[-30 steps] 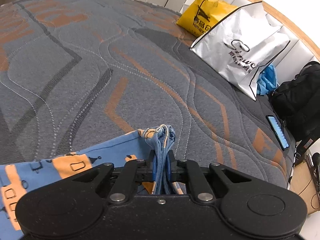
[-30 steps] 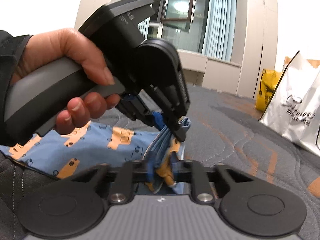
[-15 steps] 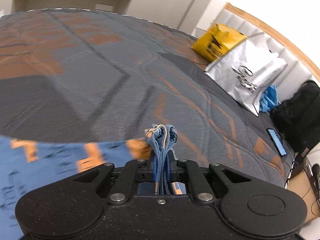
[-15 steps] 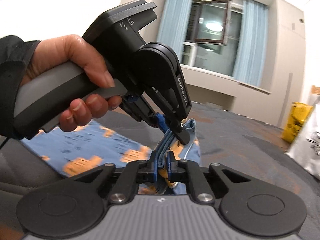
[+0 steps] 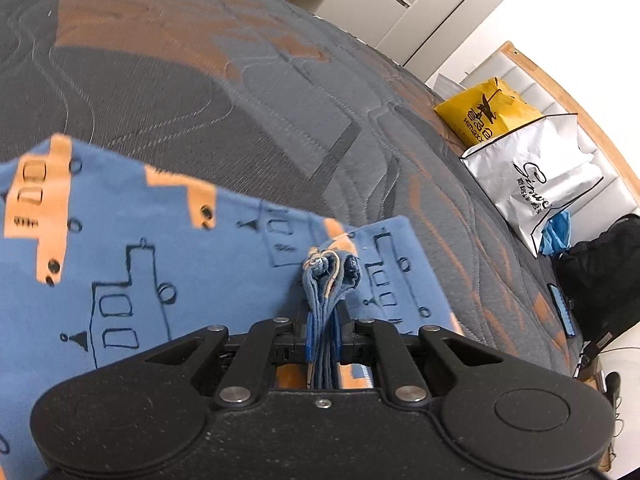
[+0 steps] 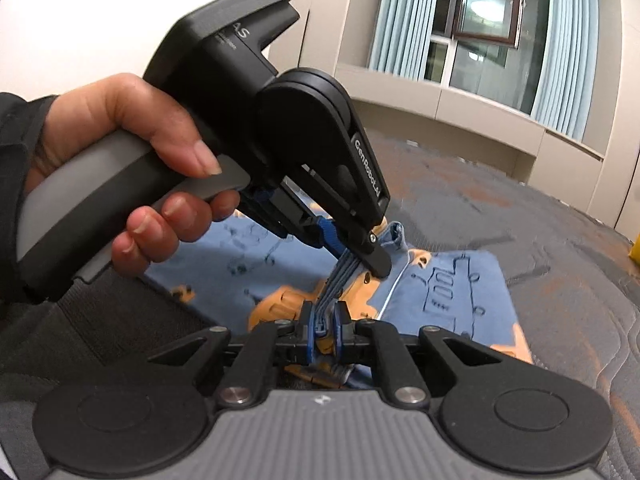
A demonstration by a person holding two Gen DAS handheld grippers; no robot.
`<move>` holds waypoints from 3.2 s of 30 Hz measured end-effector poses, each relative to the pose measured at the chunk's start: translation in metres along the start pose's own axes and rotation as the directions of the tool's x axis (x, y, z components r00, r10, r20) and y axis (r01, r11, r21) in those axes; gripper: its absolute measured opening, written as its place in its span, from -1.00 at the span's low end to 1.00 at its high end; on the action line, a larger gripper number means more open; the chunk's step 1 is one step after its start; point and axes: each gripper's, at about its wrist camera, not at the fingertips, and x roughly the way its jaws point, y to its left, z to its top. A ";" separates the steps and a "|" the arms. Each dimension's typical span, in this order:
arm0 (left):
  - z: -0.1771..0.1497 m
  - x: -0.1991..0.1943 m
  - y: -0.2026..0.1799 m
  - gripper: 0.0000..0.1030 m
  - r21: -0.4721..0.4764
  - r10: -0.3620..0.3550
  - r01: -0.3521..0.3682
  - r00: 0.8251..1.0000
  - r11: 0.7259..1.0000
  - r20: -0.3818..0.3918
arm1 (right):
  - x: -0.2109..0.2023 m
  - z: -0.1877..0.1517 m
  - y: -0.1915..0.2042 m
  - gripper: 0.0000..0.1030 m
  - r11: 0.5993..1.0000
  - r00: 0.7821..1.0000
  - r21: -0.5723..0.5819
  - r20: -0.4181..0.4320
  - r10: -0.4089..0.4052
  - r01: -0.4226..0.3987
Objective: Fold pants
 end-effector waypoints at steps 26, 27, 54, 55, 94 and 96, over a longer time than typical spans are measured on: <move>0.008 -0.088 0.037 -0.82 -0.028 0.017 -0.016 0.999 0.999 0.033 | -0.014 0.041 0.039 -0.80 0.989 0.985 -0.012 0.092 0.146 -0.146; 0.008 -0.094 0.044 -0.82 -0.031 0.032 -0.031 0.999 0.999 0.032 | -0.012 0.046 0.047 -0.80 0.986 0.982 -0.030 0.095 0.163 -0.161; -0.027 -0.119 0.052 0.85 0.027 0.300 -0.318 0.915 0.948 0.270 | -0.008 0.028 -0.015 1.00 0.999 0.994 -0.028 0.105 -0.036 0.039; -0.029 -0.113 0.046 0.85 0.049 0.335 -0.362 0.898 0.931 0.285 | 0.002 0.033 -0.023 0.99 0.994 0.990 -0.045 0.104 -0.092 0.097; -0.110 -0.266 0.184 0.73 -0.345 0.500 -0.370 0.723 0.863 0.477 | 0.091 0.075 0.055 0.99 0.983 0.997 -0.179 0.081 -0.021 0.035; -0.100 -0.258 0.190 0.68 -0.334 0.469 -0.341 0.748 0.878 0.469 | 0.081 0.071 0.054 0.99 0.987 0.996 -0.155 0.086 -0.030 0.043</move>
